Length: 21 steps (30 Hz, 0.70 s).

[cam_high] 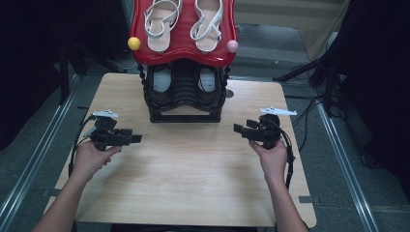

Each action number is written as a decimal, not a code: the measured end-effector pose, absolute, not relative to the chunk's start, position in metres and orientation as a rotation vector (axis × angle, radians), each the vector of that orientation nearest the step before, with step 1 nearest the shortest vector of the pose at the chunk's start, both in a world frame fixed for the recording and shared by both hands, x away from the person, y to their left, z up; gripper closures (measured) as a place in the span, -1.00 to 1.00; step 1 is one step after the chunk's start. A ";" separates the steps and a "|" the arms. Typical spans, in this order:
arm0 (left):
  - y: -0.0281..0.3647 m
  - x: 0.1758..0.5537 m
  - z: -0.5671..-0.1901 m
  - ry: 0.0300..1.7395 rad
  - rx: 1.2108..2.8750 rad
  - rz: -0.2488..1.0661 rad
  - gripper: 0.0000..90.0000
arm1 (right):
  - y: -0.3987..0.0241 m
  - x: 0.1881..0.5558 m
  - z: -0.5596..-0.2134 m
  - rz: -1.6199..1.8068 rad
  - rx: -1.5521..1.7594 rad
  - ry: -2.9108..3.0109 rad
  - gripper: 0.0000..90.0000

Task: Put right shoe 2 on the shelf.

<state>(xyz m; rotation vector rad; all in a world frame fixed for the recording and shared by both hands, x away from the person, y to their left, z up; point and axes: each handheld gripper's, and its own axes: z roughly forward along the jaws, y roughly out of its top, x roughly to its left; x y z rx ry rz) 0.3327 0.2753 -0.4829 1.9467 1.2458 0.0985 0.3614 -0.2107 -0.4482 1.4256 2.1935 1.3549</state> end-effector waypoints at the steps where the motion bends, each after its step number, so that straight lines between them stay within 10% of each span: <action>1: 0.275 0.333 -0.483 1.245 1.948 0.099 -0.13 | -0.210 0.360 -0.452 1.354 1.421 2.202 -0.21; 21: 0.267 0.334 -0.486 1.227 1.974 0.093 -0.17 | -0.203 0.362 -0.484 1.306 1.423 2.252 -0.20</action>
